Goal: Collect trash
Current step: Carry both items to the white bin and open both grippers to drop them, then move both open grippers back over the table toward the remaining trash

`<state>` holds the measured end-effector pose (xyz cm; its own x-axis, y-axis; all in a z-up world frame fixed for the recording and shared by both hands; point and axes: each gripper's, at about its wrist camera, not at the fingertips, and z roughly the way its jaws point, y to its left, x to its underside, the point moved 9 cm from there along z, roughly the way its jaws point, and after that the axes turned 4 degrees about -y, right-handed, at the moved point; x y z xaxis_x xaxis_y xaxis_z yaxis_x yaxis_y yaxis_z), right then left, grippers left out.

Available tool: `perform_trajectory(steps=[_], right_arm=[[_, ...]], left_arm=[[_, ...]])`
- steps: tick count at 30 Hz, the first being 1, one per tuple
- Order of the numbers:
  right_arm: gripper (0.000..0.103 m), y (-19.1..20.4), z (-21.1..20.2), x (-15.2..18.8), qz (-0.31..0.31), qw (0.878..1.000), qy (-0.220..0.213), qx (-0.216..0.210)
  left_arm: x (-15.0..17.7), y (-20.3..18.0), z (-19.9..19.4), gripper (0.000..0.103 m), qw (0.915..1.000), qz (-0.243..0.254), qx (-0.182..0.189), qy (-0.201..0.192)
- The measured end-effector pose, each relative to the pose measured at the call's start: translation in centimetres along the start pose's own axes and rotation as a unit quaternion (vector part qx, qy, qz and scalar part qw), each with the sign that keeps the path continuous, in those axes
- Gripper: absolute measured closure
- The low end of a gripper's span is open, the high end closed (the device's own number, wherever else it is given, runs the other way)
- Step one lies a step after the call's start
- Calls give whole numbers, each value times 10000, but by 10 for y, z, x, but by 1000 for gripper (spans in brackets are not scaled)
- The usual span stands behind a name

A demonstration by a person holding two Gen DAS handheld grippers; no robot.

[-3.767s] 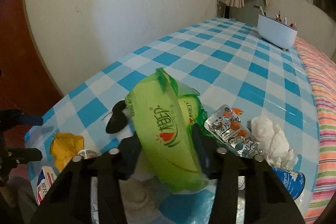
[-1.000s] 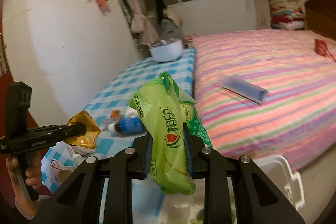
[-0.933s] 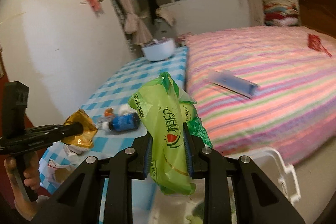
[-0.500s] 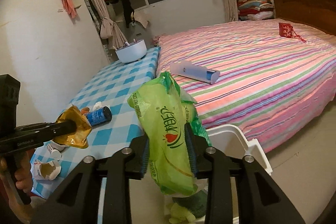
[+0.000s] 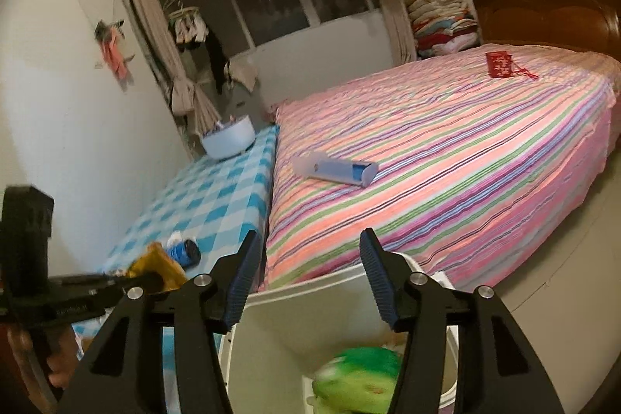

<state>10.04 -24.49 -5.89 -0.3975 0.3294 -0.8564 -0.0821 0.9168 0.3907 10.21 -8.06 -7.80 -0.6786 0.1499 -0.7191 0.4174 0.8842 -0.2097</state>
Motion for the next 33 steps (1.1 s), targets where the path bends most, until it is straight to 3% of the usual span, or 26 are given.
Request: perform_trajectory(steps=[13, 16, 17, 18, 21, 25, 33], right_arm=[[51, -23, -16, -17, 376, 9979, -480, 224], [51, -27, -18, -18, 439, 9973, -530, 248], [51, -28, -19, -19, 450, 9972, -544, 263], [51, -29, -19, -19, 457, 9970, -553, 273], [51, -30, -20, -20, 474, 9966, -602, 298], [51, -32, -19, -21, 509, 9962, -626, 322], [51, -18, -13, -18, 387, 9974, -575, 183]], left_arm=[[1, -43, 24, 86, 9990, 140, 386, 186], [4, -54, 27, 76, 9983, 328, 419, 223], [4, -58, 27, 65, 9982, 399, 399, 189], [3, -62, 27, 48, 9981, 476, 369, 134], [-3, -67, 20, 24, 9976, 660, 196, -122], [-11, -63, 10, 23, 9959, 841, -66, -331], [-20, -25, -14, 22, 9939, 622, -697, -588]])
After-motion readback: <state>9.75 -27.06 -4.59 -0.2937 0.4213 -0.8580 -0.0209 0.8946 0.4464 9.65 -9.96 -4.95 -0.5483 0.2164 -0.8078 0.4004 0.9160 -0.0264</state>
